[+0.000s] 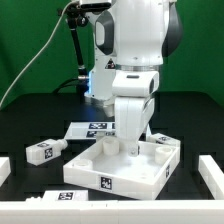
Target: Assemble one leg
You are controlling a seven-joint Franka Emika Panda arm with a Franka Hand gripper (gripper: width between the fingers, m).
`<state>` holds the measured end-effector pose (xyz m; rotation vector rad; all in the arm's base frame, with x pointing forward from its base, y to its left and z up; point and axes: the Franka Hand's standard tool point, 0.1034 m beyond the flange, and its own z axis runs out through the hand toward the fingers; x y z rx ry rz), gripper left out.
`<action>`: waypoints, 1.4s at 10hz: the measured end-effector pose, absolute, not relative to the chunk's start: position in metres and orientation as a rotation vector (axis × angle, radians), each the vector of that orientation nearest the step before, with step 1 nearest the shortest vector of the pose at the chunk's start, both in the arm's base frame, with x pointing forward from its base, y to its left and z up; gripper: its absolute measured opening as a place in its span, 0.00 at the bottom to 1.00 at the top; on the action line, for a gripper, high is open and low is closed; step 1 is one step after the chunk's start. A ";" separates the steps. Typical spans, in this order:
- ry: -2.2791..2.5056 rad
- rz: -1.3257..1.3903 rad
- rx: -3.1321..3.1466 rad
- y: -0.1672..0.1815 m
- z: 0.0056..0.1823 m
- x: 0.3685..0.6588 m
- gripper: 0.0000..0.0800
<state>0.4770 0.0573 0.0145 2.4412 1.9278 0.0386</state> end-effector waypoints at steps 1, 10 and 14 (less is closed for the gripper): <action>1.927 0.034 2.445 0.057 0.012 0.476 0.81; 1.929 0.029 2.447 0.057 0.011 0.475 0.06; 2.157 0.024 2.230 0.070 0.014 0.488 0.06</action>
Offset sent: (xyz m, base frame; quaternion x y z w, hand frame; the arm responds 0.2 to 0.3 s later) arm 0.0027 0.0014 0.0005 -0.0029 0.0018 -0.0005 1.0000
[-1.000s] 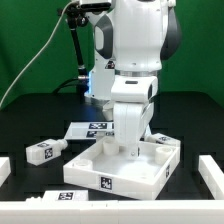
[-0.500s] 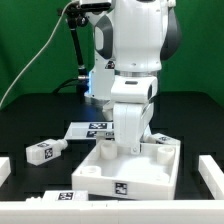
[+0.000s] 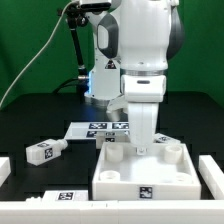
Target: Assemble one leg
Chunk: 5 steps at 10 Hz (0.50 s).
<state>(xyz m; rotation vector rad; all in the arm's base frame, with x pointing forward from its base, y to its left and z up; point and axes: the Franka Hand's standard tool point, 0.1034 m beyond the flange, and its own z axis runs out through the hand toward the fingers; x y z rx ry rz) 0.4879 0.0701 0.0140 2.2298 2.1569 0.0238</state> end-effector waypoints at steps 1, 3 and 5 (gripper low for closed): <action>2.196 0.034 2.190 0.076 0.013 0.495 0.06; 2.231 0.014 2.162 0.082 0.011 0.505 0.06; 2.217 0.010 2.170 0.082 0.012 0.516 0.06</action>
Offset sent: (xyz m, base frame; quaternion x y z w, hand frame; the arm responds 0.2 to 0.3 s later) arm 0.0284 0.0210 -0.0041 0.0150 -0.0025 -0.0625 0.9979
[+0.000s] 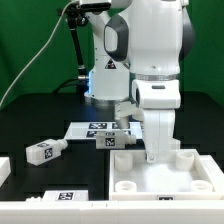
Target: Assemble one leg
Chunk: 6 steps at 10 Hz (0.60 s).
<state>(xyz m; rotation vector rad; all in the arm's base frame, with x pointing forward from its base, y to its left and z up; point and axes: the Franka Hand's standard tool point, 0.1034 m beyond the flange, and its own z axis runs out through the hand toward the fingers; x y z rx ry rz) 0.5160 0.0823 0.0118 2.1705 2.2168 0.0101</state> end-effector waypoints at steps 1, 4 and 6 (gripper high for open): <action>2.204 -0.003 2.184 0.083 0.012 0.520 0.06; 2.193 -0.008 2.192 0.082 0.012 0.527 0.06; 2.193 -0.008 2.193 0.082 0.011 0.527 0.17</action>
Offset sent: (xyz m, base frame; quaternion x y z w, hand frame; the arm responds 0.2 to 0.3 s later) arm 0.0111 0.0086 0.0038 0.0037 0.0004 0.0159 0.9999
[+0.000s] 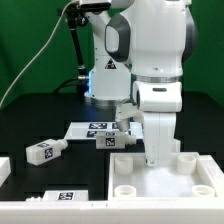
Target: Assemble one leg
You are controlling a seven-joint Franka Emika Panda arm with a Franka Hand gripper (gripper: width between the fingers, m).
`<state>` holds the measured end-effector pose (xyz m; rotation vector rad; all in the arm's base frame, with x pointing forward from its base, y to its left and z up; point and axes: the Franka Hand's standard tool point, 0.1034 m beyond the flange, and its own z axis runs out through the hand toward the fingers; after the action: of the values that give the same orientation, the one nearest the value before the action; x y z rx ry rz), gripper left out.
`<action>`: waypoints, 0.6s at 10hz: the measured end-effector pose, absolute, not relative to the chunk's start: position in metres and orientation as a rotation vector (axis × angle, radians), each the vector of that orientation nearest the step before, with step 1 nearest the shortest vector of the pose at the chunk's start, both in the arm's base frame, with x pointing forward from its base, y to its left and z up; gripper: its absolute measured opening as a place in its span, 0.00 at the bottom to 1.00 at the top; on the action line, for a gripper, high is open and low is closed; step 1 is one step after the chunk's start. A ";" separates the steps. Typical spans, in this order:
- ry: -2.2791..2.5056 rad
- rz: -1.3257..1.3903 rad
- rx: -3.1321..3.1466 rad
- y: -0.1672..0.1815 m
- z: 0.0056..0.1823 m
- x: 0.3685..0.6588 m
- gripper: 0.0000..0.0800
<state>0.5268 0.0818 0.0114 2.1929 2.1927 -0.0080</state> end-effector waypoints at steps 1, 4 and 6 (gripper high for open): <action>2.193 -0.008 2.193 0.082 0.011 0.527 0.47; 2.039 0.044 2.306 0.088 0.038 0.516 0.77; 1.754 0.099 2.524 0.094 0.053 0.499 0.80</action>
Offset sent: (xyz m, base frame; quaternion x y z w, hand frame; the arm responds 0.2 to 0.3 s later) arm -0.0264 -0.0013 0.0444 -0.0541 -0.0171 0.1140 0.9919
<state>0.4985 0.0939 0.0526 2.5243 1.7541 0.0989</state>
